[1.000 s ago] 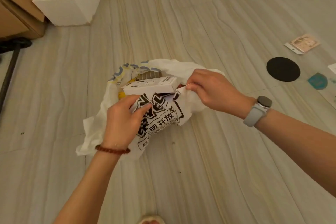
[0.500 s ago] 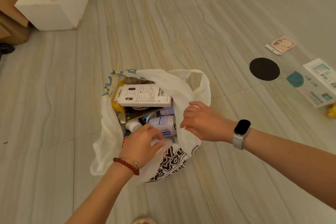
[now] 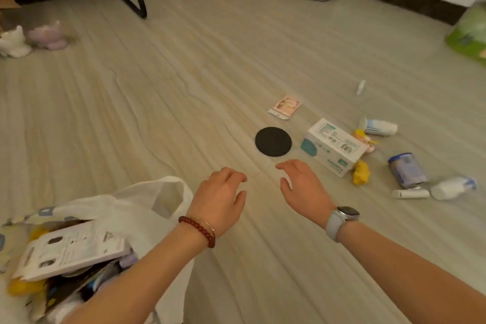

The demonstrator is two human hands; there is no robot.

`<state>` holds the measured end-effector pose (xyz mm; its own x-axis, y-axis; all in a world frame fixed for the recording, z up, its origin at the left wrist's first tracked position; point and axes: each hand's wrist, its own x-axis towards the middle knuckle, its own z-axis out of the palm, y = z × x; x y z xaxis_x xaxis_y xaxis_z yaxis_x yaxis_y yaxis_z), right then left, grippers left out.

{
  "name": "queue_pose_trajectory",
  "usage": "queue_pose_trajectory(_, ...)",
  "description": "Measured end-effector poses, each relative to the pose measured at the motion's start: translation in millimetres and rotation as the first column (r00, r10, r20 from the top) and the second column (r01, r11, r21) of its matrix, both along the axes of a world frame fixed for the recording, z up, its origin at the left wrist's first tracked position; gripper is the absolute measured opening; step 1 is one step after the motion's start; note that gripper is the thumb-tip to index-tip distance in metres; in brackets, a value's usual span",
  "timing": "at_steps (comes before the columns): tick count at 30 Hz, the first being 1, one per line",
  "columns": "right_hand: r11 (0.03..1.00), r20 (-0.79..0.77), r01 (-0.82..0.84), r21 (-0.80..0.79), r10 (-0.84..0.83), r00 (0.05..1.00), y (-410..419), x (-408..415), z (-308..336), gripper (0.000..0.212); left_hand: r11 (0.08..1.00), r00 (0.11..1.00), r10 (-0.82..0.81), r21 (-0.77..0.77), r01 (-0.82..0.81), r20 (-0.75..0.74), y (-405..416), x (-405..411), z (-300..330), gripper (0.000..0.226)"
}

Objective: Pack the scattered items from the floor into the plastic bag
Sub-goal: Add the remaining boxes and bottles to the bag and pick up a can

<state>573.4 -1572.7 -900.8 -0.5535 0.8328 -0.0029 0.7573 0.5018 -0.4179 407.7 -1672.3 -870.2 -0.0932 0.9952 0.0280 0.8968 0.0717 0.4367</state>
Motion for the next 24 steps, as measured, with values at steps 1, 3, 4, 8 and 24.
queue_pose_trajectory(1, 0.996, 0.037, 0.089, -0.022, -0.088, 0.995, 10.6, 19.8, -7.1, 0.038, 0.997, 0.999, -0.043, -0.062, 0.042, -0.027, 17.9, 15.2, -9.4, 0.036)
queue_pose_trajectory(3, 0.962, 0.06, 0.266, -0.067, -0.262, 0.963, 29.0, 60.6, -22.8, 0.04, 0.984, 0.991, -0.104, -0.155, 0.091, -0.078, 49.9, 44.5, -27.9, 0.04)
queue_pose_trajectory(4, 0.932, 0.062, 0.35, -0.092, -0.346, 0.936, 38.0, 80.3, -30.0, 0.041, 0.978, 0.987, -0.123, -0.183, 0.103, -0.099, 65.1, 58.8, -35.9, 0.042)
queue_pose_trajectory(8, 0.805, 0.112, 0.574, -0.148, -0.563, 0.819, 86.0, 140.6, -60.0, 0.045, 0.968, 0.966, -0.196, -0.188, 0.164, -0.168, 129.5, 116.7, -56.8, 0.052)
queue_pose_trajectory(24, 0.863, 0.097, 0.466, -0.194, -0.456, 0.885, 126.0, 189.0, -120.4, 0.066, 0.934, 0.819, -0.325, -0.022, 0.358, -0.473, 196.9, 191.9, -99.1, 0.076)
